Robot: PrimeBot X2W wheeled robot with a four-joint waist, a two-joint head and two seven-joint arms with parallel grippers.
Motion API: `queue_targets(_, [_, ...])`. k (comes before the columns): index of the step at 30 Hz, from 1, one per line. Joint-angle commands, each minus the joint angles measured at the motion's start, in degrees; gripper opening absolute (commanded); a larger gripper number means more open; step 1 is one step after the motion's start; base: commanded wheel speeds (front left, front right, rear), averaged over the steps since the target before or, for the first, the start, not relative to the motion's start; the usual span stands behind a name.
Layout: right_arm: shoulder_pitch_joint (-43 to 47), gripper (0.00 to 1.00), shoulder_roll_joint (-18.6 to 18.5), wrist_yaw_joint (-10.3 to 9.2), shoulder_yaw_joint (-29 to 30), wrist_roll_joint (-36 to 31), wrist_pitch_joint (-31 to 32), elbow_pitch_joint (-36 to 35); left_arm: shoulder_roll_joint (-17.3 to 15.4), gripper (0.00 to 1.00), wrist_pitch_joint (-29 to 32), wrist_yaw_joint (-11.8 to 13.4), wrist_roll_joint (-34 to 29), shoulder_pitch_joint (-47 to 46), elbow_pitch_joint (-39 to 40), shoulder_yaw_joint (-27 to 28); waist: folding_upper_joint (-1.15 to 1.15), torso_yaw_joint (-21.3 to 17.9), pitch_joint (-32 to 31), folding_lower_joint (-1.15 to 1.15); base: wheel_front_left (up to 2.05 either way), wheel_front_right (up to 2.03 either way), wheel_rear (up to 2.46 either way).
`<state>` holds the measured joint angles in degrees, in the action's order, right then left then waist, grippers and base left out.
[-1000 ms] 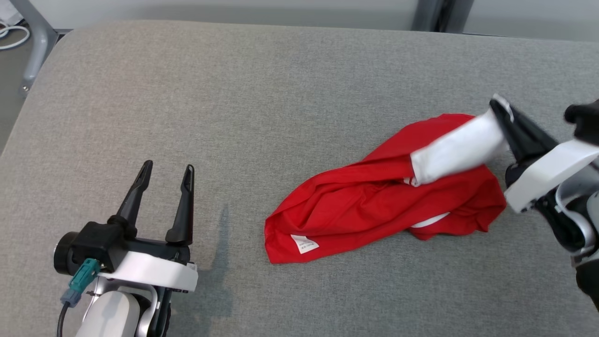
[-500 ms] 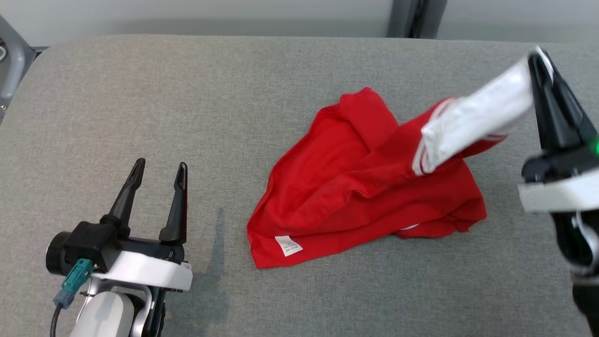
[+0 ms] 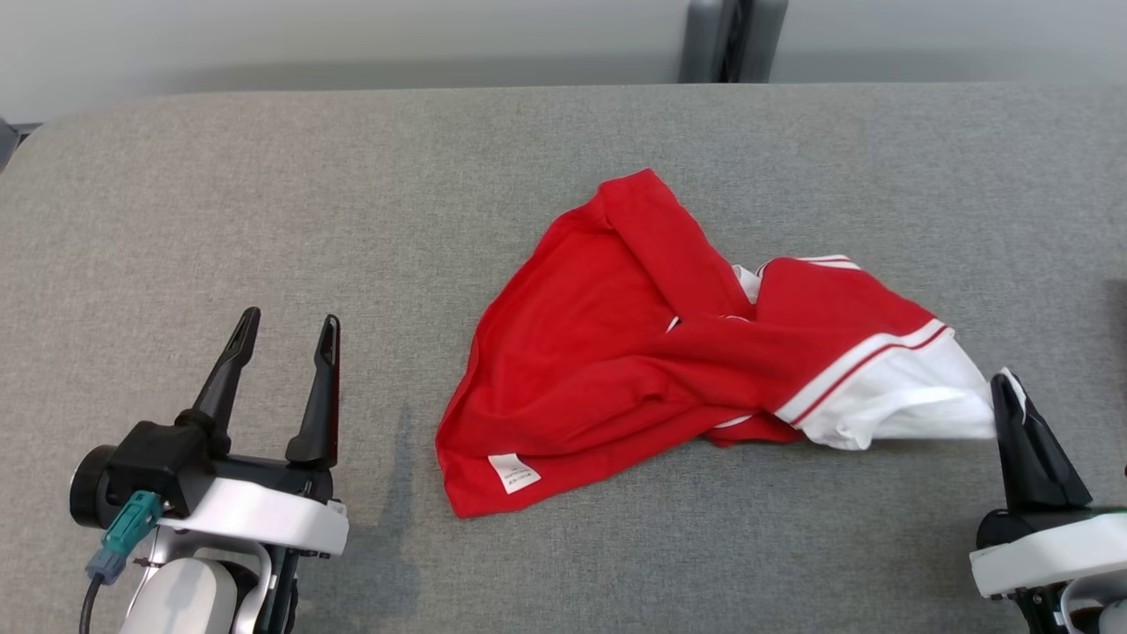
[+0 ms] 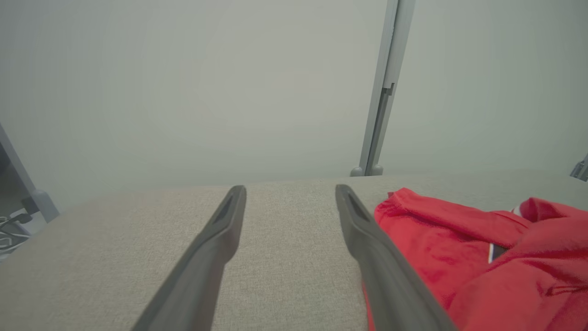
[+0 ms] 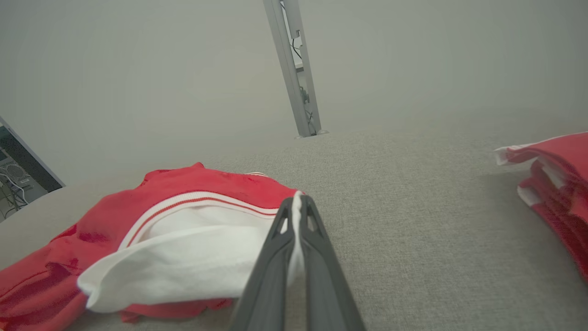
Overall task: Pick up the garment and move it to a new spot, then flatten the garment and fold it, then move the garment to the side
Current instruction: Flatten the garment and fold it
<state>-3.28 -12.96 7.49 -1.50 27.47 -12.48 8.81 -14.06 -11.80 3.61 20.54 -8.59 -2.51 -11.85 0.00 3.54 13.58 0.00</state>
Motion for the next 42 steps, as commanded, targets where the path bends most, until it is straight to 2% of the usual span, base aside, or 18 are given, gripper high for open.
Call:
queue_targets(1, [-0.5, 0.00, -0.2, 0.00, 0.1, 0.4, -0.7, 0.9, -0.5, 1.00, 0.1, 0.4, 0.1, 0.1, 0.3, 0.2, 0.00, -0.3, -0.3, 0.00, 0.00, 0.00, 0.00])
queue_targets(2, [-0.8, 0.00, 0.1, 0.01, -0.1, 1.0, -0.8, 2.0, -0.7, 1.00, 0.3, 0.4, 0.1, 0.2, 0.4, 0.2, 0.00, -0.4, -0.5, 0.00, 0.00, 0.00, 0.00])
queue_targets(3, [-1.1, 0.06, 0.3, 0.00, -0.3, 1.4, -0.9, 3.1, -0.9, 1.00, 0.5, 0.5, 0.0, 0.4, 0.6, 0.3, 0.00, -0.5, -0.6, 0.00, 0.00, 0.00, 0.00])
queue_targets(4, [-1.5, 0.38, 0.2, 0.01, -0.9, 1.7, -1.2, 3.5, -1.0, 1.00, 0.6, 0.6, 0.0, 0.6, 0.8, 0.3, 0.00, -0.7, -0.9, 0.00, 0.00, 0.00, 0.00])
queue_targets(5, [-1.6, 1.00, 0.3, 0.00, -1.1, 2.2, -1.4, 4.0, -1.0, 1.00, 0.8, 0.7, 0.0, 0.9, 1.1, 0.3, 0.00, -0.8, -1.1, 0.00, 0.00, 0.00, 0.00])
queue_targets(12, [0.9, 1.00, 1.4, 0.00, 2.5, 0.3, -2.2, 4.5, -1.4, 1.00, 1.4, 1.8, 0.3, 2.8, 2.3, 0.6, 0.00, -1.3, -3.0, 0.00, 0.00, 0.00, 0.00])
queue_targets(18, [2.1, 1.00, 4.0, 0.01, 7.5, -5.6, -1.1, -2.5, -1.4, 1.00, 0.6, 3.3, 0.7, 4.6, 3.7, 1.6, 0.00, -1.3, -4.2, 0.00, 0.00, 0.00, 0.00])
queue_targets(25, [3.3, 1.00, 6.3, 0.00, 7.1, -10.8, 6.3, -10.9, -1.0, 1.00, -0.1, 5.0, 0.6, 7.2, 4.7, 2.3, 0.00, -0.6, -6.7, 0.00, 0.00, 0.00, 0.00])
queue_targets(35, [6.3, 1.00, 7.7, 0.00, 6.1, -13.1, 11.9, -15.5, -0.8, 1.00, -0.1, 4.4, 1.4, 9.2, 4.1, 1.1, 0.00, 0.4, -8.5, 0.00, 0.00, 0.00, 0.00])
queue_targets(42, [6.9, 1.00, 7.9, 0.00, 6.4, -13.6, 13.0, -16.5, -1.0, 1.00, 0.5, 4.1, 1.4, 8.4, 3.4, 0.4, 0.00, 1.0, -8.7, 0.00, 0.00, 0.00, 0.00])
